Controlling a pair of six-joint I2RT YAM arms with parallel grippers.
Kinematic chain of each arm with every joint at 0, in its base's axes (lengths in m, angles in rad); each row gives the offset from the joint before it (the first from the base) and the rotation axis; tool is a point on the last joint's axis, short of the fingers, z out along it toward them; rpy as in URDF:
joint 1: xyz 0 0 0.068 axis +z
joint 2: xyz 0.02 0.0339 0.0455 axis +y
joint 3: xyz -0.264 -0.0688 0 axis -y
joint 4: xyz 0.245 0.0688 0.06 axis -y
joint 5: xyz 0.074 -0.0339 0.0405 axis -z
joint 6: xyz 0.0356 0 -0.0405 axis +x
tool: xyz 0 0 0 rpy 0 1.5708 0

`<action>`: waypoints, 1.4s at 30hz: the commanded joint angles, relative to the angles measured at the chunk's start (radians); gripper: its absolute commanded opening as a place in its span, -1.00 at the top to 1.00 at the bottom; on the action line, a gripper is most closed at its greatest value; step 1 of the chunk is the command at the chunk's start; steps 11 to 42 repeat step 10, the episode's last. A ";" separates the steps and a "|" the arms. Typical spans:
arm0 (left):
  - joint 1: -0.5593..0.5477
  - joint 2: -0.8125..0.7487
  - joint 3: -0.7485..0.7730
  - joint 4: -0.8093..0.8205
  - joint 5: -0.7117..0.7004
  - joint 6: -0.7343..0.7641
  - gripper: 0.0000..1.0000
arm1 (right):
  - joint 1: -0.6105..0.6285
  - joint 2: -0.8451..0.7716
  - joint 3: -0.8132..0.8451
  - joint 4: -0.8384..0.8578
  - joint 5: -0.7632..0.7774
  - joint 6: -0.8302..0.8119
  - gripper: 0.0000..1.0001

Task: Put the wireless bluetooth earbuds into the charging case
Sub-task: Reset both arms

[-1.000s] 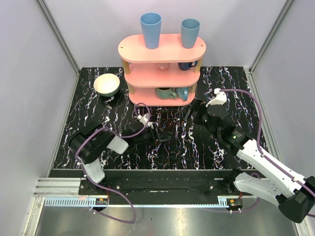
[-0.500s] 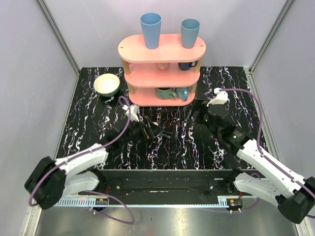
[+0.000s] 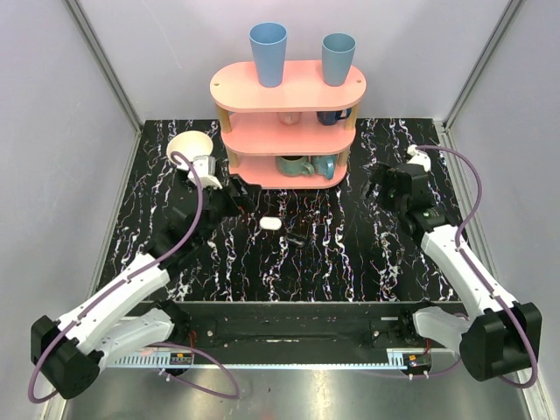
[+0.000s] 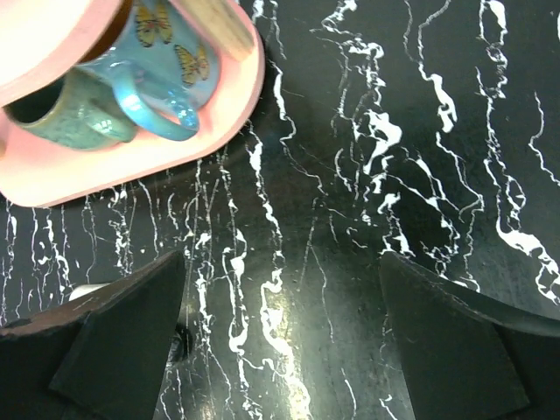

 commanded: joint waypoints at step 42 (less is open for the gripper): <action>0.002 -0.038 0.062 -0.089 -0.264 0.102 -0.98 | -0.095 0.044 0.008 0.028 -0.050 0.003 -0.99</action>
